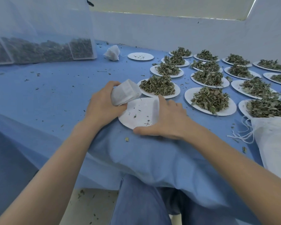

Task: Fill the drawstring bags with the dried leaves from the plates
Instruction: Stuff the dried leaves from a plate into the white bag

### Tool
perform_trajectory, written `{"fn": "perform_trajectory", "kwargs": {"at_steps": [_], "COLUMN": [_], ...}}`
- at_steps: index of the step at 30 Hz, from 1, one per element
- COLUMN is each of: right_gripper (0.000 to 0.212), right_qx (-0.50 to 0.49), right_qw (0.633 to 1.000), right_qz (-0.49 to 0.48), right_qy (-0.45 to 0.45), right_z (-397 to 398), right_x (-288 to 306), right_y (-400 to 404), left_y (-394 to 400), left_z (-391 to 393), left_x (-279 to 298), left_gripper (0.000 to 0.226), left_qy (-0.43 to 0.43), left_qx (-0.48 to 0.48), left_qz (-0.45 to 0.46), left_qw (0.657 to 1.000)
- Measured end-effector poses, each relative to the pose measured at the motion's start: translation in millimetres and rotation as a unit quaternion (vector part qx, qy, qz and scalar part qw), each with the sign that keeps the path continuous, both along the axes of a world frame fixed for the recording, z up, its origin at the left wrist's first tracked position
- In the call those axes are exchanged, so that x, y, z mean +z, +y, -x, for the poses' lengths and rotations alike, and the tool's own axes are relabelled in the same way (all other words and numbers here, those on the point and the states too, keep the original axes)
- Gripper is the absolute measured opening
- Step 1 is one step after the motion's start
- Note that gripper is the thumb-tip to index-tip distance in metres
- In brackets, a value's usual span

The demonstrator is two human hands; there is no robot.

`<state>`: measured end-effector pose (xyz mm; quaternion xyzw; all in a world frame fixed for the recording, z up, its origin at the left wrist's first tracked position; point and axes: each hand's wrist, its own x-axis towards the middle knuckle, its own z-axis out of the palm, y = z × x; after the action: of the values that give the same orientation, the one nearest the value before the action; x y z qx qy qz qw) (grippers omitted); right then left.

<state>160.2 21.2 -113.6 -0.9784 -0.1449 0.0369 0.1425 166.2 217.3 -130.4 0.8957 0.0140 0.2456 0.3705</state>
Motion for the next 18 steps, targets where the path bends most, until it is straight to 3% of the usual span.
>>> {"fn": "perform_trajectory", "kwargs": {"at_steps": [7, 10, 14, 18], "right_gripper": [0.132, 0.137, 0.123, 0.122], "right_qx": [0.034, 0.032, 0.022, 0.02], "right_qw": [0.994, 0.995, 0.993, 0.99], "right_qz": [-0.097, -0.075, -0.048, -0.048], "right_qy": [-0.034, -0.057, -0.106, -0.128], "right_z": [-12.4, -39.6, -96.3, -167.1], "right_x": [42.0, 60.5, 78.7, 91.4], "right_y": [0.6, 6.0, 17.3, 27.2], "left_y": [4.7, 8.6, 13.5, 21.0], "left_z": [-12.1, -32.0, -76.6, -139.5], "left_x": [33.8, 53.9, 78.3, 98.3], "left_gripper": [0.048, 0.046, 0.049, 0.052], "left_qy": [-0.045, -0.06, -0.055, -0.031], "left_qx": [0.033, 0.045, 0.061, 0.078], "left_qz": [0.033, 0.035, 0.037, 0.055], "left_qw": [0.998, 0.997, 0.996, 0.995]}}
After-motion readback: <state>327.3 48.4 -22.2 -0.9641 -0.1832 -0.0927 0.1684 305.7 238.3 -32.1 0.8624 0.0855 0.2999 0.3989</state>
